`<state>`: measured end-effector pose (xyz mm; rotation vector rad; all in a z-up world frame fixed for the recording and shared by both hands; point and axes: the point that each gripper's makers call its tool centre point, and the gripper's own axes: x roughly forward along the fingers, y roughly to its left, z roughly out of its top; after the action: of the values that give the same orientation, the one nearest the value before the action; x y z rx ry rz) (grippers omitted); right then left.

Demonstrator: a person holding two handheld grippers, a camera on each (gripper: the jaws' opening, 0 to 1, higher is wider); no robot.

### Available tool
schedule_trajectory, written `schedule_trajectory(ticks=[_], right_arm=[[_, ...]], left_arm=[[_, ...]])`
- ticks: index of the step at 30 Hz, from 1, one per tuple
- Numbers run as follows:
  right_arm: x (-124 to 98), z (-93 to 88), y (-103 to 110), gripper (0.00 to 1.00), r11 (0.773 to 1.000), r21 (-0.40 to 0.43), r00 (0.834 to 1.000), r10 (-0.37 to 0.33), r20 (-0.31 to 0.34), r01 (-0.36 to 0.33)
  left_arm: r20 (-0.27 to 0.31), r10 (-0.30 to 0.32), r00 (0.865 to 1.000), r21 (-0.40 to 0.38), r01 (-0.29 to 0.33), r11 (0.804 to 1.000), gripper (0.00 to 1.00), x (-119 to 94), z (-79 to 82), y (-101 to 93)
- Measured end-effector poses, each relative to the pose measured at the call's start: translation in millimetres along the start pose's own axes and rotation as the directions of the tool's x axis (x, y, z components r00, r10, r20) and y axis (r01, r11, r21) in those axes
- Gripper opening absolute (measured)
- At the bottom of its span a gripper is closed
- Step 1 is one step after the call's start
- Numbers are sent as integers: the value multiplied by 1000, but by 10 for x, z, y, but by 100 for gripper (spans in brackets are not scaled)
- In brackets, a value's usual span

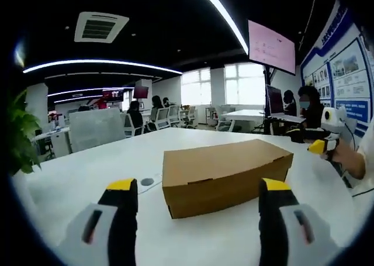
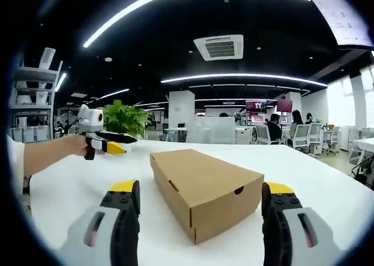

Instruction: Operate the shoe box by opening the lid, removing the specified soft item, and placing it in the target area until the item is outside and the box remains undamaged.

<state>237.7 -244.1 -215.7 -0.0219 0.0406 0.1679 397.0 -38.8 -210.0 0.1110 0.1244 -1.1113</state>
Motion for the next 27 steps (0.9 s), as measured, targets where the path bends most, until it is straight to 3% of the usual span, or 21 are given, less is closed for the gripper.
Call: schedule_trajectory(ticks=[7, 9, 12, 15, 17, 19, 22, 23, 25, 27], right_arm=[[32, 50, 36, 89, 999, -40, 1000, 1, 27, 0], [51, 64, 46, 90, 999, -47, 1000, 7, 30, -5], [63, 214, 14, 93, 995, -94, 996, -15, 89, 24], [102, 199, 17, 95, 995, -101, 999, -16, 39, 20], [117, 229, 6, 95, 996, -92, 999, -10, 50, 15], [134, 240, -24, 95, 996, -86, 998, -20, 54, 25], [158, 228, -47, 92, 996, -84, 998, -26, 52, 30], [177, 275, -33, 89, 994, -106, 996, -8, 89, 18], [161, 311, -53, 88, 994, -104, 993, -23, 115, 35], [195, 274, -61, 91, 996, -87, 995, -25, 94, 33]], left_arm=[[3, -11, 1000, 32, 11, 999, 85, 41, -4, -30], [0, -15, 1000, 29, 15, 999, 89, 68, -17, 6], [-2, -22, 1000, 10, 22, 1000, 90, 108, -56, 72], [6, -23, 1000, 14, 23, 1000, 87, 193, -30, 187], [-3, -23, 1000, 13, 23, 1000, 89, 213, 2, 235], [35, -25, 999, 4, 25, 1000, 90, 219, 85, 269], [52, -18, 999, -7, 18, 1000, 82, 232, 101, 304], [41, -15, 999, -4, 15, 1000, 78, 250, 73, 317], [25, -7, 1000, -1, 8, 1000, 84, 254, 43, 327], [28, -21, 999, 3, 20, 1000, 88, 288, 32, 303]])
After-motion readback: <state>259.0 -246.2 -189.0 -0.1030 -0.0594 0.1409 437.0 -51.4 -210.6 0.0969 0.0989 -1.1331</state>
